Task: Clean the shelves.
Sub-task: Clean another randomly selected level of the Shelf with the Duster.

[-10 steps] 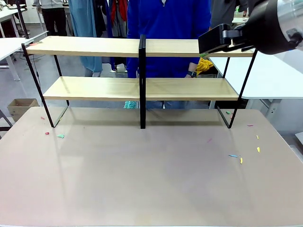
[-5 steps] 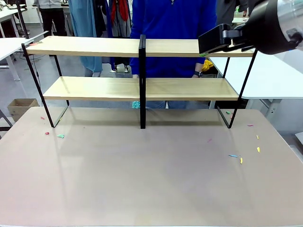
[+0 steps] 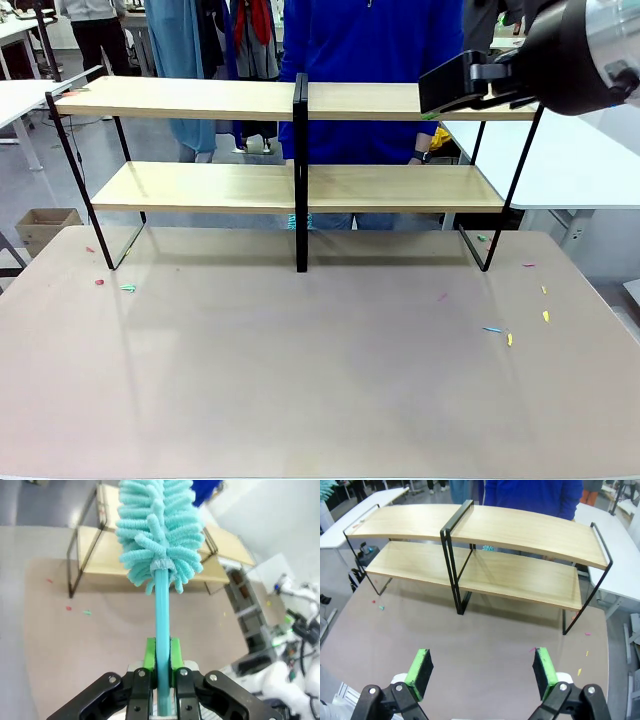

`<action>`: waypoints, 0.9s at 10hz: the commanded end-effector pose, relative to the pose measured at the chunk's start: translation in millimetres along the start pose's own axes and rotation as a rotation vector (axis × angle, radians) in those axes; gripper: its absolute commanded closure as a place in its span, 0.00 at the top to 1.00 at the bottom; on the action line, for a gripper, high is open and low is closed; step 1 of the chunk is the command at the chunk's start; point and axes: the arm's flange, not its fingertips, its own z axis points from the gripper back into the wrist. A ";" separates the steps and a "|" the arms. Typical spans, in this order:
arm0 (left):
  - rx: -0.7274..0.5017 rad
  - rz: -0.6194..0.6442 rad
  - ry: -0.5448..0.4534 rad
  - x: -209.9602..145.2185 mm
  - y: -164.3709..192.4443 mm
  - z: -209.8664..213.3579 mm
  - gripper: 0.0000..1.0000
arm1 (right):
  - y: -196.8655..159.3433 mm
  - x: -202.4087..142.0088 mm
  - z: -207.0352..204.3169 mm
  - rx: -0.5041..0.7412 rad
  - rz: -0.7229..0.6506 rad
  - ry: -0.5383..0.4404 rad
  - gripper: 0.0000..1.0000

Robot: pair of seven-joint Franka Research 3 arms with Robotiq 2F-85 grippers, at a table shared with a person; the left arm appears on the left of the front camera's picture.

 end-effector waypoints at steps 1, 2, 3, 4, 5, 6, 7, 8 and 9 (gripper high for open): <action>-0.003 -0.166 0.094 -5.5 -47.6 -35.4 0.13 | -0.4 1.0 0.7 0.007 0.002 0.002 1.00; 0.003 -0.219 0.154 -10.1 -62.9 -50.8 0.13 | -0.4 1.0 0.7 0.007 0.002 0.002 1.00; 0.076 -0.234 0.181 -15.1 -75.3 -69.0 0.13 | -0.4 1.0 0.7 0.007 0.002 0.002 1.00; 0.135 -0.244 0.223 -21.6 -81.0 -83.1 0.13 | -0.4 1.0 0.7 0.007 0.002 0.002 1.00; 0.208 -0.234 0.263 -28.7 -84.9 -97.8 0.13 | -0.4 1.0 0.7 0.007 0.002 0.002 1.00; 0.284 -0.214 0.213 -30.1 -84.8 -107.9 0.13 | -0.4 1.0 0.7 0.007 0.002 0.002 1.00; 0.363 -0.191 0.135 -28.2 -84.4 -117.4 0.13 | -0.4 1.0 0.7 0.007 0.002 0.002 1.00; 0.403 -0.182 0.131 -27.2 -81.4 -125.0 0.13 | -0.4 1.0 0.7 0.007 0.002 0.002 1.00; 0.403 -0.181 0.158 -28.2 -78.8 -130.5 0.13 | -0.4 1.0 0.7 0.007 0.002 0.002 1.00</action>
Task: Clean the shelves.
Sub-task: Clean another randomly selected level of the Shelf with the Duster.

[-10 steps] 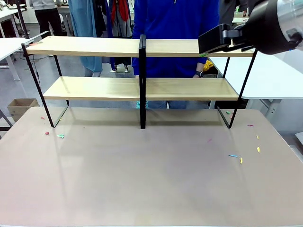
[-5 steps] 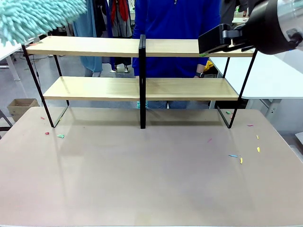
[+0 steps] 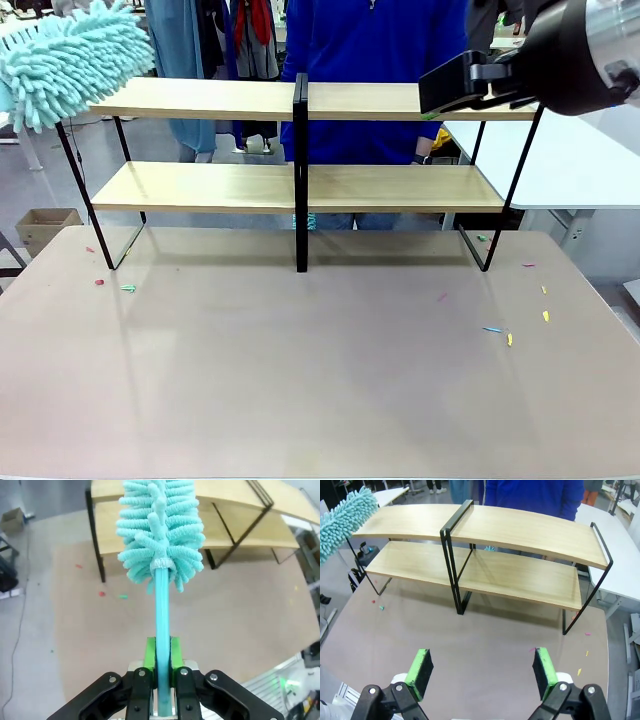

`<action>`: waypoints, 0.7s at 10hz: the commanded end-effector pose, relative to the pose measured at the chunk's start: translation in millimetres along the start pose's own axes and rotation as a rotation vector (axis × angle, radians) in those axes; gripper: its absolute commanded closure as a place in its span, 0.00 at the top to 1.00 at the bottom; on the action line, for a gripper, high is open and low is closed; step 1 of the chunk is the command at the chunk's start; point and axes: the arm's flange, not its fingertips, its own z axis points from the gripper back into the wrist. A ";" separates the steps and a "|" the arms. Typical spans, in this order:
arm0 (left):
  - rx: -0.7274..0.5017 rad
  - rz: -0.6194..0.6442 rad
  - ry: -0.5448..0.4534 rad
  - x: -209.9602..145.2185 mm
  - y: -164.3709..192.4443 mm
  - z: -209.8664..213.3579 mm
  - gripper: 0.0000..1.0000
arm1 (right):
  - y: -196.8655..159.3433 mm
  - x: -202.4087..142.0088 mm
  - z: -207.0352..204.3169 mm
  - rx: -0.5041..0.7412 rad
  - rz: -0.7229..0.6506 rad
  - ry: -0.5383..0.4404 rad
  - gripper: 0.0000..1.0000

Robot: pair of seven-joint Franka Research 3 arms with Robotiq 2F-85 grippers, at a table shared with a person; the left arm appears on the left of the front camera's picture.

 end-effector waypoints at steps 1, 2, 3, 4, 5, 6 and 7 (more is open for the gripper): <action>0.044 0.024 0.027 -0.3 -3.0 -12.6 0.13 | -0.5 1.1 0.7 0.007 0.002 0.002 1.00; 0.045 0.027 0.041 1.1 -0.6 -16.5 0.13 | -0.5 1.1 0.7 0.007 0.002 0.002 1.00; 0.049 0.032 0.037 1.8 0.8 -18.2 0.13 | -0.5 1.1 0.7 0.007 0.002 0.002 1.00; 0.061 0.044 0.033 3.3 1.6 -20.8 0.13 | -0.5 1.1 0.7 0.007 0.002 0.002 1.00; 0.081 0.049 0.038 4.1 1.5 -24.5 0.13 | -0.5 1.1 0.7 0.007 0.002 0.002 1.00; 0.108 0.054 0.044 5.1 0.9 -28.2 0.13 | -0.5 1.1 0.7 0.007 0.002 0.002 1.00; 0.135 0.062 0.043 6.6 1.0 -29.8 0.13 | -0.5 1.1 0.7 0.007 0.002 0.002 1.00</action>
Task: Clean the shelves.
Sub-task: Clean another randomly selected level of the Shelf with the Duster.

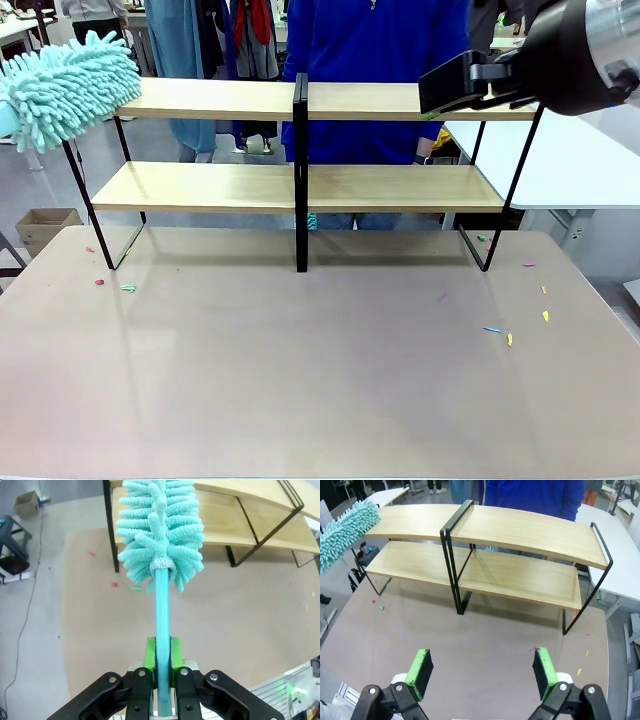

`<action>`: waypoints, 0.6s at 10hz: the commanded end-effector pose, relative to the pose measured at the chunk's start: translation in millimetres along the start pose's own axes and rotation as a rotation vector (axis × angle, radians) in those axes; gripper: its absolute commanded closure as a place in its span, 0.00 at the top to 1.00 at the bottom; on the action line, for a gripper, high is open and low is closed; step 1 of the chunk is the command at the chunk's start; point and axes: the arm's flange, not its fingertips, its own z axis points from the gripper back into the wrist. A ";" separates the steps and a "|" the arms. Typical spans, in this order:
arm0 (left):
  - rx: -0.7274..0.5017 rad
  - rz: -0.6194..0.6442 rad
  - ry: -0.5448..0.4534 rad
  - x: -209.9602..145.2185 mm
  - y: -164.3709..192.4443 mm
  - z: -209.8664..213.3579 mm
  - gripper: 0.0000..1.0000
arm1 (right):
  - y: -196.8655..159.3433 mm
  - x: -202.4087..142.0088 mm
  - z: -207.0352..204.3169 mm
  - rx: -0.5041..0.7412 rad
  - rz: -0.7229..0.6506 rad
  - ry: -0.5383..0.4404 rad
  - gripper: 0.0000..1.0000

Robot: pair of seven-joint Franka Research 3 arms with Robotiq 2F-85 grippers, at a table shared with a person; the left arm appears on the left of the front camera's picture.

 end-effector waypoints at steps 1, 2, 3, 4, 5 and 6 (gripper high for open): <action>0.129 0.018 0.023 5.1 -1.1 -4.0 0.13 | -0.5 1.1 0.8 0.008 0.002 0.001 1.00; 0.196 0.030 0.047 6.5 3.7 -5.5 0.13 | -0.5 1.1 0.8 0.008 0.002 0.001 1.00; 0.274 0.070 0.032 8.3 10.4 -2.8 0.13 | -0.5 1.1 0.8 0.008 0.002 0.001 1.00; 0.388 0.144 -0.033 10.6 17.4 2.1 0.13 | -0.5 1.1 0.8 0.008 0.002 0.001 1.00; 0.458 0.177 -0.083 10.9 21.4 7.9 0.13 | -0.5 1.1 0.8 0.008 0.002 0.001 1.00; 0.446 0.194 -0.118 9.7 23.4 16.0 0.13 | -0.5 1.1 0.8 0.008 0.002 0.001 1.00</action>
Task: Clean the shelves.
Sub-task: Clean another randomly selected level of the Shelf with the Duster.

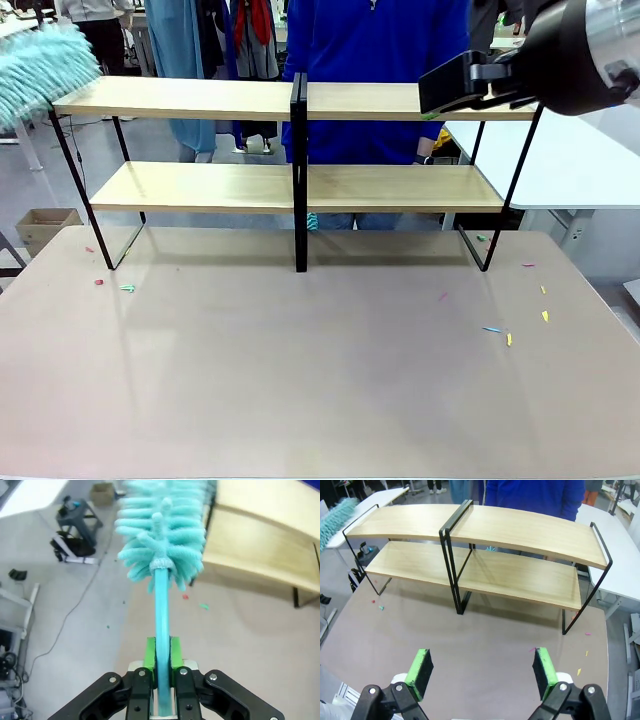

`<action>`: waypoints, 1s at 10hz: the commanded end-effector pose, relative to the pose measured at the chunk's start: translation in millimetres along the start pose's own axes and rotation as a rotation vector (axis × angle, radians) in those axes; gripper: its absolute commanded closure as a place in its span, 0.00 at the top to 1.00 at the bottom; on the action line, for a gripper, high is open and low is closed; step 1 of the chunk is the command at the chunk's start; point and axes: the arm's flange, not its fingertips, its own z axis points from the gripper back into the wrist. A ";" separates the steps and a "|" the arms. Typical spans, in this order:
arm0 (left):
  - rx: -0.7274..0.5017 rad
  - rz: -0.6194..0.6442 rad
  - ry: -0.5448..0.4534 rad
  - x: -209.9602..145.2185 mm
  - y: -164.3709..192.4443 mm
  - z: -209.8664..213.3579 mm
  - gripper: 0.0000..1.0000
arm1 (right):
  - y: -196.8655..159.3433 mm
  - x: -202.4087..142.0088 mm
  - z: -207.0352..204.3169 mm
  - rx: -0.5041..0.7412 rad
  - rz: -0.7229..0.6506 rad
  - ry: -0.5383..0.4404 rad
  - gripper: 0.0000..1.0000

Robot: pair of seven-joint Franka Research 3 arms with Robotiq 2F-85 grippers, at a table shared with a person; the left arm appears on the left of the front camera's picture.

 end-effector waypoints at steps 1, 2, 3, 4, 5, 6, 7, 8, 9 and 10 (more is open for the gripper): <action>0.036 0.048 -0.046 -1.3 3.7 8.5 0.13 | -0.5 1.1 0.8 0.008 0.002 0.001 1.00; -0.017 0.020 -0.041 -2.6 4.0 10.8 0.13 | -0.5 1.1 0.8 0.008 0.002 0.001 1.00; -0.050 0.005 -0.033 -2.9 5.1 11.7 0.13 | -0.5 1.1 0.8 0.008 0.002 0.001 1.00; -0.068 0.011 -0.028 -0.7 7.5 10.6 0.13 | -0.5 1.1 0.8 0.008 0.002 0.001 1.00; -0.099 0.018 -0.021 1.5 11.6 9.8 0.13 | -0.5 1.1 0.8 0.008 0.002 0.001 1.00; -0.160 0.023 -0.010 4.0 17.5 10.2 0.13 | -0.5 1.1 0.8 0.008 0.002 0.001 1.00; -0.246 0.024 0.009 7.8 24.6 11.1 0.13 | -0.5 1.1 0.8 0.008 0.002 0.001 1.00; -0.405 0.009 0.034 10.2 34.3 16.3 0.13 | -0.5 1.1 0.8 0.008 0.002 0.001 1.00; -0.552 -0.014 0.054 11.0 44.6 22.4 0.13 | -0.5 1.1 0.8 0.008 0.002 0.001 1.00; -0.721 -0.056 0.074 10.0 56.0 29.3 0.13 | -0.5 1.1 0.8 0.008 0.002 0.001 1.00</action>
